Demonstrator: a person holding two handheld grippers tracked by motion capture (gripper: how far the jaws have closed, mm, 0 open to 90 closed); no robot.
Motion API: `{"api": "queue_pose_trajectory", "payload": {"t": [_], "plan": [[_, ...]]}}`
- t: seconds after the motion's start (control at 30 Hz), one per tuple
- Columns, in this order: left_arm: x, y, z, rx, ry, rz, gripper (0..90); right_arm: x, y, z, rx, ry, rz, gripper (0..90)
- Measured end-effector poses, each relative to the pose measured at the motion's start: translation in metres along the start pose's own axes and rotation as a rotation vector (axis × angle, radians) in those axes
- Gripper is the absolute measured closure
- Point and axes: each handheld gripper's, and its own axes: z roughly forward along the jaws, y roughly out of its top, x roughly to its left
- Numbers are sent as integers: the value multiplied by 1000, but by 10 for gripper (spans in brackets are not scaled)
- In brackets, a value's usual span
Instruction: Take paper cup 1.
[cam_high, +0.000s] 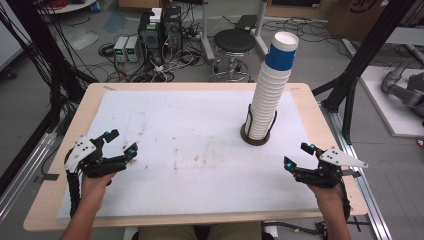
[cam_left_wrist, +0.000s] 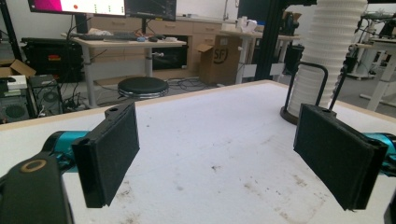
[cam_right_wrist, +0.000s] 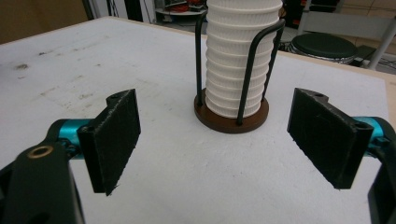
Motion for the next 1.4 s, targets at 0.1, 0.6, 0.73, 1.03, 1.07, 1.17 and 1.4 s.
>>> {"api": "queue_pose_trajectory", "payload": {"t": [0.1, 0.6, 0.73, 1.03, 1.07, 1.17, 1.4], "plan": [[0, 0, 2, 1, -2, -1, 141, 0, -1, -1, -2, 0, -2, 174], [-2, -3, 8, 8, -8, -4, 142, -3, 1, -5, -13, -6, 18, 174], [-3, -3, 8, 20, -12, 11, 146, -4, 6, -5, -5, -10, 29, 173], [-6, -2, 7, 15, -17, 8, 149, 2, 43, -5, -31, 26, 57, 174], [-6, -2, 6, 15, -15, 6, 149, 2, 43, -5, -31, 26, 57, 174], [-6, -2, 7, 15, -16, 4, 149, 2, 59, -2, -29, 26, 43, 175], [-7, -2, 7, 17, -20, 4, 150, 3, 100, 3, -68, 17, 32, 179]]}}
